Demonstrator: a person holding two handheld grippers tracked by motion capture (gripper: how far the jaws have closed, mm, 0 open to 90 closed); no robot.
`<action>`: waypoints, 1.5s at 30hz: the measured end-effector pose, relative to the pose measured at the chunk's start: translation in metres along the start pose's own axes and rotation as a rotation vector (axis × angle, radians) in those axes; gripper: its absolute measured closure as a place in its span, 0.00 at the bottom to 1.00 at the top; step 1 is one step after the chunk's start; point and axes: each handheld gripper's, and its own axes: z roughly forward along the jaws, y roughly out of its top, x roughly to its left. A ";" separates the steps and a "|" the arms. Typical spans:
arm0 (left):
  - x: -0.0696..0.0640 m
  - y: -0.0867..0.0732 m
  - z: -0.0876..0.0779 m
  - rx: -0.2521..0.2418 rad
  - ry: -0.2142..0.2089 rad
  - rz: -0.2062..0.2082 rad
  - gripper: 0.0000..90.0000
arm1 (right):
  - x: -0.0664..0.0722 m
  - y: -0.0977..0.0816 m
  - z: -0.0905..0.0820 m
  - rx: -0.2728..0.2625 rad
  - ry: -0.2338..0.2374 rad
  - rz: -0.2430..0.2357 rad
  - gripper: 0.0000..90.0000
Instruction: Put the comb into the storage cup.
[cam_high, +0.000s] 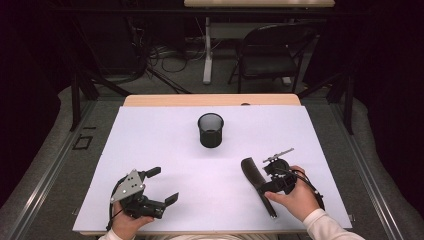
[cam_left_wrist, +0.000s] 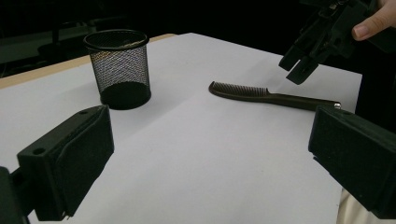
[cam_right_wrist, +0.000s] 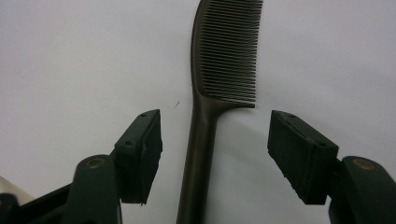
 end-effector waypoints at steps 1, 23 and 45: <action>0.000 0.000 0.000 0.000 0.000 0.000 0.01 | 0.000 0.000 0.001 -0.006 -0.002 -0.001 0.39; 0.001 -0.001 0.002 0.012 -0.005 -0.009 0.01 | 0.006 0.010 0.015 0.128 -0.006 0.038 0.51; 0.001 -0.002 0.002 0.018 -0.014 -0.014 0.01 | 0.004 0.014 0.030 0.213 -0.021 0.064 0.59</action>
